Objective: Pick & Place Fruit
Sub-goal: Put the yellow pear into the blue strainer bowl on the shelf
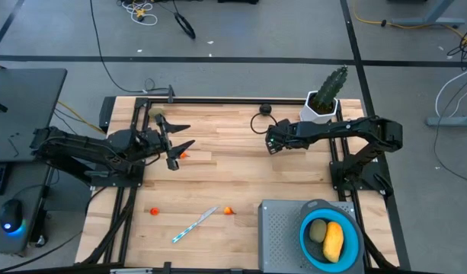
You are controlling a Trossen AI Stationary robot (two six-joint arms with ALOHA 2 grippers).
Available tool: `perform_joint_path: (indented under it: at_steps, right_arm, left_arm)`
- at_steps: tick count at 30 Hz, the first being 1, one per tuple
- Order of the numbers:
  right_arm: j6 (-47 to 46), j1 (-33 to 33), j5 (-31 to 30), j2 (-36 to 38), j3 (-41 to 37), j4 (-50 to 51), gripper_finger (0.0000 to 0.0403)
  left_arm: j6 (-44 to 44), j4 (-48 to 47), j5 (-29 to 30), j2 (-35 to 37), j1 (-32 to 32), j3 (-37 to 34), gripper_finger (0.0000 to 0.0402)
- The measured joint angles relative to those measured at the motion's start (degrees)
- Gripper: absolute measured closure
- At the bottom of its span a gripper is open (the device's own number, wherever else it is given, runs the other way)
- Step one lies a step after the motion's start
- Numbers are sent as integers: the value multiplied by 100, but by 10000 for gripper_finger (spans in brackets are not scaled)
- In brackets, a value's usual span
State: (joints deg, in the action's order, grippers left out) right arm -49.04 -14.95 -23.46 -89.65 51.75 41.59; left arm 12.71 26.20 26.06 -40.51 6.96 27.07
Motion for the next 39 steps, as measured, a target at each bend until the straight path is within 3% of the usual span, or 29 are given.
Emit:
perform_joint_path:
  at_steps: [7, 20, 28, 39]
  right_arm:
    - [115, -72, 99, -2, -414, -600, 135]
    - [157, -145, -1, -2, -531, -673, 135]
    - [186, -304, 2, -2, -1163, -1373, 135]
    - [422, -417, -240, 0, -1268, -1768, 135]
  left_arm:
    - [12, -9, 0, 0, 0, 2, 154]
    - [47, 15, 2, 0, 0, 2, 154]
    - [149, 20, 4, 0, 0, 2, 154]
    - [252, 24, 4, 0, 0, 2, 154]
